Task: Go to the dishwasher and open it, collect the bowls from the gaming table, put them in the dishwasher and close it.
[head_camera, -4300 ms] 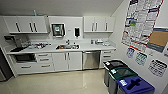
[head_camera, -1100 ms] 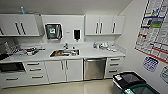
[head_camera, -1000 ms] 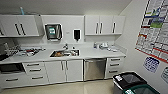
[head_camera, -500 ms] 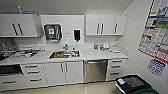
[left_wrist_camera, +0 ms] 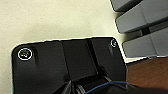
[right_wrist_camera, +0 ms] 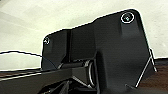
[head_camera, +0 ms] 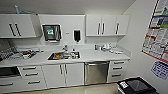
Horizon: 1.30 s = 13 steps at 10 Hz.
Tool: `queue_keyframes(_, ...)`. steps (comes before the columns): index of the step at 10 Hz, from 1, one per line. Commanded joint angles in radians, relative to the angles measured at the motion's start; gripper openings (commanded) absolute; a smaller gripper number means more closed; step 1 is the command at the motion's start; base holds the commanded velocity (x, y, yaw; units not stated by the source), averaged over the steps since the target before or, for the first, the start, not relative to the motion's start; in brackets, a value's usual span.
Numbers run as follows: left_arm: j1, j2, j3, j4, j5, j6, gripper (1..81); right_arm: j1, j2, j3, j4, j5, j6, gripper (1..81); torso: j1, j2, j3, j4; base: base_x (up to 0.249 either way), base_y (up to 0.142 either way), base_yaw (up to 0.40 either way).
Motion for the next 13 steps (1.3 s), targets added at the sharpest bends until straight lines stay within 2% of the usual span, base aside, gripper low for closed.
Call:
queue_keyframes(1,-0.057,-0.012,0.014,0.001,0.043,0.004,81.1,0.047,-0.013,0.01,0.003,-0.047,-0.005,81.1,0.0,0.0,0.0,0.0,0.138,0.0,0.0)
queue_keyframes(13,-0.057,-0.016,0.014,-0.001,0.043,0.004,81.1,0.05,-0.007,0.003,0.006,-0.046,-0.005,81.1,0.0,0.0,0.0,0.0,0.138,0.0,0.0)
